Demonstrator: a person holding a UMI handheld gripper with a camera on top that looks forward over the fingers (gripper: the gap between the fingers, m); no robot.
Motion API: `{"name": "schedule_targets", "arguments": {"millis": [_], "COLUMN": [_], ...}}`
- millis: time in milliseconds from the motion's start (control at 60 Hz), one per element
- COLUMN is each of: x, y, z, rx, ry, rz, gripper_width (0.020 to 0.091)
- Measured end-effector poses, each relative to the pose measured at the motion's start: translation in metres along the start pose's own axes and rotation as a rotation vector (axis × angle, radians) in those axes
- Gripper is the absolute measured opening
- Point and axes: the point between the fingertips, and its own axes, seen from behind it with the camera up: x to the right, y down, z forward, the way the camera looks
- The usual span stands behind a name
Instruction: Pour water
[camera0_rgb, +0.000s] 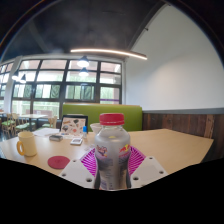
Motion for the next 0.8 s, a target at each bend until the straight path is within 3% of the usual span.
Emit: {"name": "schedule_targets", "arguments": {"millis": [150,417,483,700,800], "x": [-0.036,-0.174,-0.22,-0.26,-0.286], "y": [-0.034,-0.132,-0.117,-0.085,-0.085], "z": [0.005,0.027,0.044,0.057,0.053], "rx": [0.006,0.192,0.222,0.281,0.385], "ry": [-0.049,-0.133,-0.119,-0.067,-0.001], "rz": [-0.207,-0.955,-1.214,-1.965,-2.136], "gripper_width": [0.0345,0.0346,0.0346,0.0347,0.035]}}
